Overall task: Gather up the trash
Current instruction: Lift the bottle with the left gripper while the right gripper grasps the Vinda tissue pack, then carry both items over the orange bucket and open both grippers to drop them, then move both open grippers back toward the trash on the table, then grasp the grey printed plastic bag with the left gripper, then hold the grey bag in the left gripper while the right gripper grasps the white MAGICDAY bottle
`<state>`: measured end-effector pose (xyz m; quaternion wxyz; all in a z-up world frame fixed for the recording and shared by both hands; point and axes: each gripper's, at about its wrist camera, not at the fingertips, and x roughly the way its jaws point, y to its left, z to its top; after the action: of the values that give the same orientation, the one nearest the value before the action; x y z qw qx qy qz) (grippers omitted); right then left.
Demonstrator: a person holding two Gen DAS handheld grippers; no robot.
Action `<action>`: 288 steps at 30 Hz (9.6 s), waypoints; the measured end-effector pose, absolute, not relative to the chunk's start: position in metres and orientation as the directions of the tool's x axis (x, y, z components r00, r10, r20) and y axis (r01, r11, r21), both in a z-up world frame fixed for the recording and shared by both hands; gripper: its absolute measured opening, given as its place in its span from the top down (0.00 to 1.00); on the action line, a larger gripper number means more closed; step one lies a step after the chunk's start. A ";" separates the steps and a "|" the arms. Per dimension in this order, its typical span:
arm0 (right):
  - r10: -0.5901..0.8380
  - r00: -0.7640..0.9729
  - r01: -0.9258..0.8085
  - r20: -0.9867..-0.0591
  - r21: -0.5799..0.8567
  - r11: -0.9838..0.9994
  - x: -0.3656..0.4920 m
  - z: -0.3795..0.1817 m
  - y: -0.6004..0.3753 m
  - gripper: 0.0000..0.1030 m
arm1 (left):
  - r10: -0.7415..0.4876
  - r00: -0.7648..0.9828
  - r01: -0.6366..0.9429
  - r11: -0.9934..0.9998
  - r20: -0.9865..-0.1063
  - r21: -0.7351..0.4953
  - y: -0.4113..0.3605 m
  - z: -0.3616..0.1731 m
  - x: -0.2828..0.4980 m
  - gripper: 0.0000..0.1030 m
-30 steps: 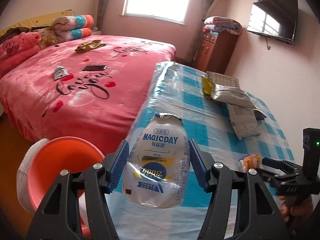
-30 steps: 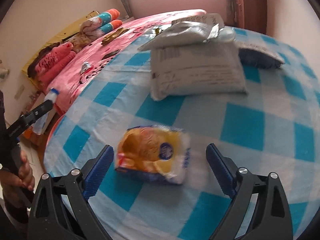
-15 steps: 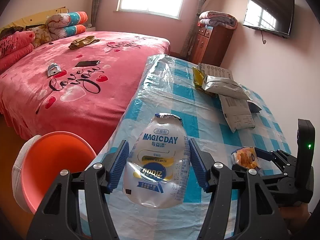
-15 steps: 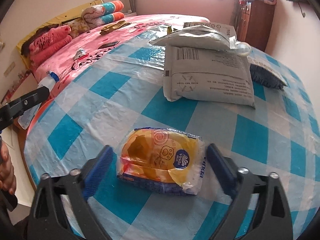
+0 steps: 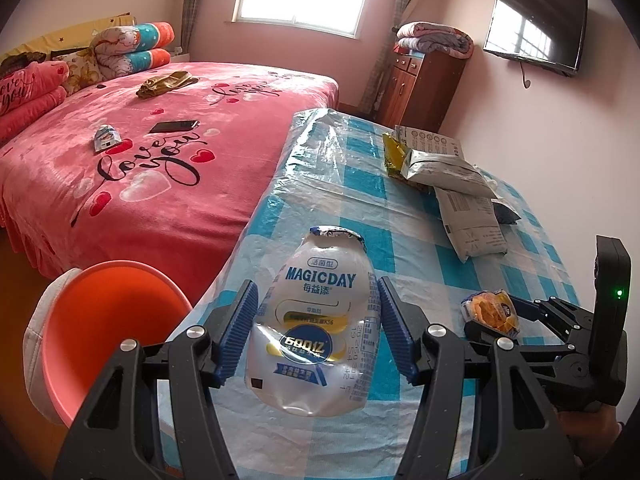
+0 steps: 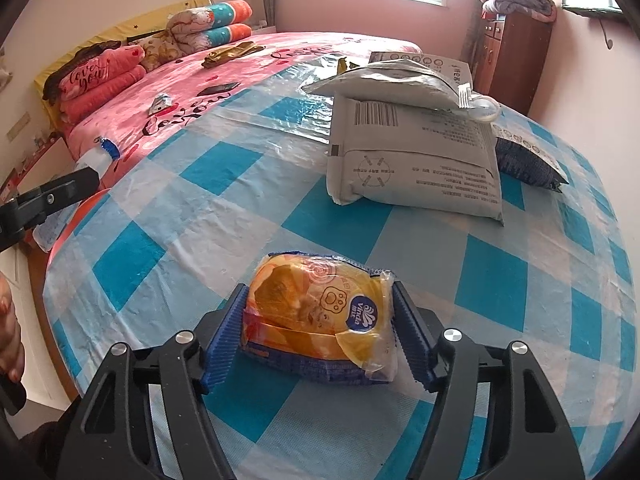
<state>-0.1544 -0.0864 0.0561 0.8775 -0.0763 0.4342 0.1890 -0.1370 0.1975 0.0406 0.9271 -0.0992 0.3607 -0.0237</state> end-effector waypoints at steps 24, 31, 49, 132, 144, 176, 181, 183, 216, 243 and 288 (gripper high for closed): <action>0.494 0.504 -0.611 -0.709 0.111 0.784 -0.151 0.128 -0.001 0.35 | 0.036 0.765 -0.197 0.964 -0.643 -0.181 0.270 0.050 -0.154 0.40; 0.598 0.421 -0.712 -0.683 0.160 0.683 -0.151 0.142 0.058 0.35 | 0.110 0.734 -0.301 0.937 -0.670 -0.176 0.312 0.033 -0.161 0.40; 0.697 0.250 -0.805 -0.672 0.256 0.536 -0.147 0.113 0.164 0.13 | 0.225 0.656 -0.483 0.859 -0.721 -0.172 0.382 -0.026 -0.187 0.22; 0.612 0.599 -0.264 -0.516 0.594 0.760 -0.069 0.081 -0.249 0.05 | -0.044 0.703 -0.060 0.991 -0.710 -0.120 0.076 0.094 0.024 0.12; 0.625 0.577 -0.204 -0.525 0.649 0.733 -0.059 0.068 -0.276 0.05 | 0.039 0.553 -0.097 0.995 -0.832 -0.018 0.053 0.051 0.132 0.12; 0.619 0.612 -0.149 -0.493 0.697 0.702 -0.060 0.069 -0.314 0.05 | -0.148 0.519 0.596 0.768 -0.842 0.233 -0.036 0.061 -0.053 0.12; 0.630 0.603 -0.155 -0.490 0.702 0.695 -0.061 0.067 -0.313 0.05 | -0.160 0.485 0.654 0.718 -0.860 0.236 -0.046 0.050 -0.046 0.12; 0.635 0.597 -0.158 -0.490 0.704 0.693 -0.060 0.066 -0.312 0.05 | -0.170 0.458 0.673 0.708 -0.873 0.215 -0.047 0.046 -0.039 0.12; 0.664 0.589 -0.178 -0.460 0.728 0.662 -0.058 0.058 -0.305 0.05 | -0.361 0.471 0.361 0.911 -0.805 -0.197 0.024 0.039 -0.023 0.44; 0.566 0.616 -0.138 -0.548 0.632 0.762 0.001 0.098 -0.265 0.39 | -0.360 0.594 0.216 0.933 -0.720 -0.289 0.127 0.038 -0.069 0.45; 0.265 0.601 -0.343 -0.754 0.056 0.938 0.045 0.082 -0.152 0.37 | -0.172 0.572 0.242 0.970 -0.802 -0.036 0.084 0.008 -0.069 0.17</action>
<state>0.0453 -0.1521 0.0824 0.8934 -0.0470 0.4132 0.1699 -0.0692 0.0838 0.0084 0.8858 0.0389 0.4474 -0.1169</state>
